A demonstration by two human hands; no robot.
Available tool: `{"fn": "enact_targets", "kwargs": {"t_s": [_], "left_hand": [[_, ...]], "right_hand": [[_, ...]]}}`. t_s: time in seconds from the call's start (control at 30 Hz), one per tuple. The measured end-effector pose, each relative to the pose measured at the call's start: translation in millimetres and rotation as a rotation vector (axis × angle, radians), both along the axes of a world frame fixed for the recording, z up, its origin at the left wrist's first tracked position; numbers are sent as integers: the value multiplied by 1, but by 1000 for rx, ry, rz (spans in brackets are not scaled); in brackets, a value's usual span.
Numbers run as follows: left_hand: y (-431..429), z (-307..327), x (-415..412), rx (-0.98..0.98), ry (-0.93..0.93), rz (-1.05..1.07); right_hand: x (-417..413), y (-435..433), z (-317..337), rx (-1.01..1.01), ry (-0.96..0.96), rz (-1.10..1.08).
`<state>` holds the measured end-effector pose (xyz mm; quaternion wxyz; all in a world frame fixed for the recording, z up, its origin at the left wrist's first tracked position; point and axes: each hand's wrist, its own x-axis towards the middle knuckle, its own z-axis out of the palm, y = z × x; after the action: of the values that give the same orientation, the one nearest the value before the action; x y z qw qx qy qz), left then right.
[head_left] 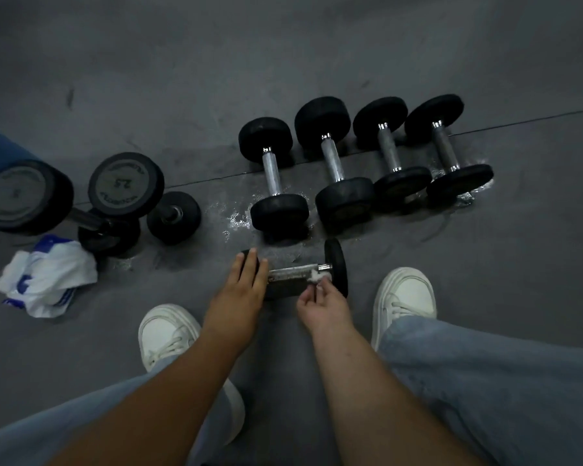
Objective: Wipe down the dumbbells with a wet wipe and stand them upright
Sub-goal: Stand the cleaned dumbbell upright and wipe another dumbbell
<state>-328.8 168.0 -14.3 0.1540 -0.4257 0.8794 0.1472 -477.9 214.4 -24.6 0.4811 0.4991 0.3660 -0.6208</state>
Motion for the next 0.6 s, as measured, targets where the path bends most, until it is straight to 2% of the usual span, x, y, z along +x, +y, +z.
{"fn": "enact_targets", "kwargs": {"t_s": [0.17, 0.33, 0.47, 0.6], "left_hand": [[2, 3, -1, 45, -43, -22], [-2, 7, -7, 56, -91, -44], [-7, 13, -8, 71, -161, -79], [-17, 21, -15, 88, -221, -126]], "right_hand": [[2, -18, -8, 4, 14, 138], [10, -17, -12, 223, 205, 305], [15, -26, -10, 228, 223, 242], [20, -19, -17, 264, 362, 354]]}}
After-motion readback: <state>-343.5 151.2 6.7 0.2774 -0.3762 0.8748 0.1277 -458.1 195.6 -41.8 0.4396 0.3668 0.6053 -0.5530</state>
